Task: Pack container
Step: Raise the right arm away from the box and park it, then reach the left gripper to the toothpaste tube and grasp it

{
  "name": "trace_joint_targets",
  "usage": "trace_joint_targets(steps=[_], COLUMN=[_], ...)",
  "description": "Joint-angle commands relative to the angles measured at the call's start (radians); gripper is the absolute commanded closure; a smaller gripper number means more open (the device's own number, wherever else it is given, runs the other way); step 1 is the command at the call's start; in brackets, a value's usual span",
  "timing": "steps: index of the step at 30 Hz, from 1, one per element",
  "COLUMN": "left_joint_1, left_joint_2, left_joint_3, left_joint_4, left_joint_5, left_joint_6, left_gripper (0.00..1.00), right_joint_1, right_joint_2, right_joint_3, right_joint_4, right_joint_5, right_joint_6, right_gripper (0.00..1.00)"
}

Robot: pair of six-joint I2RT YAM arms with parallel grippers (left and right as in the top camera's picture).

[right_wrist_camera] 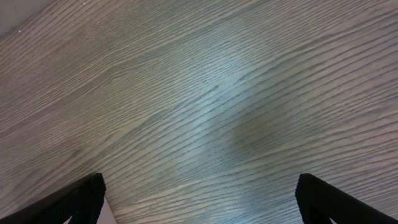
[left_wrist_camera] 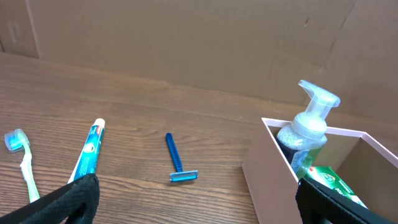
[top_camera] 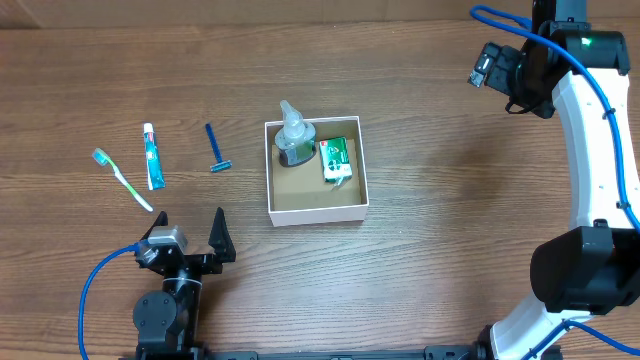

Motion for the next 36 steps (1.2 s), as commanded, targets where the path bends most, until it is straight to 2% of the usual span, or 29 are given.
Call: trace_joint_targets(steps=[1,23,24,25,27,29,32,36], left_joint_1=[0.006,0.006,0.005,0.005,0.006,0.006,0.006,0.006], left_joint_2=[-0.008,-0.009,-0.009,-0.008,0.005,0.079,0.257,0.624], left_joint_3=[-0.004,-0.004,-0.004,0.003,0.043,0.156,0.333,0.676], left_joint_4=[-0.002,0.008,0.056,0.074,0.011,-0.101,-0.169,-0.334], left_joint_5=[-0.006,-0.013,0.034,0.151,0.187,0.136,0.048,0.037], left_joint_6=[0.0,-0.004,-0.02,0.05,0.045,0.047,0.087,0.11], left_gripper=[0.0,0.0,0.0,0.0,0.0,0.0,0.0,0.0], right_joint_1=[-0.003,-0.003,-0.003,-0.003,-0.003,-0.003,-0.003,-0.003], right_joint_2=[-0.009,-0.009,-0.009,-0.009,-0.009,-0.009,-0.009,-0.009], right_joint_3=[0.025,0.025,0.025,0.025,0.025,0.025,0.025,0.025], right_joint_4=[0.002,0.002,0.002,0.002,0.002,0.002,0.002,0.002], right_joint_5=[0.017,0.017,0.017,0.017,0.017,0.017,0.017,0.017], right_joint_6=[0.0,0.0,0.0,0.0,0.0,0.0,0.0,0.0], right_gripper=[0.0,0.0,0.0,0.0,0.0,0.0,0.0,0.0])
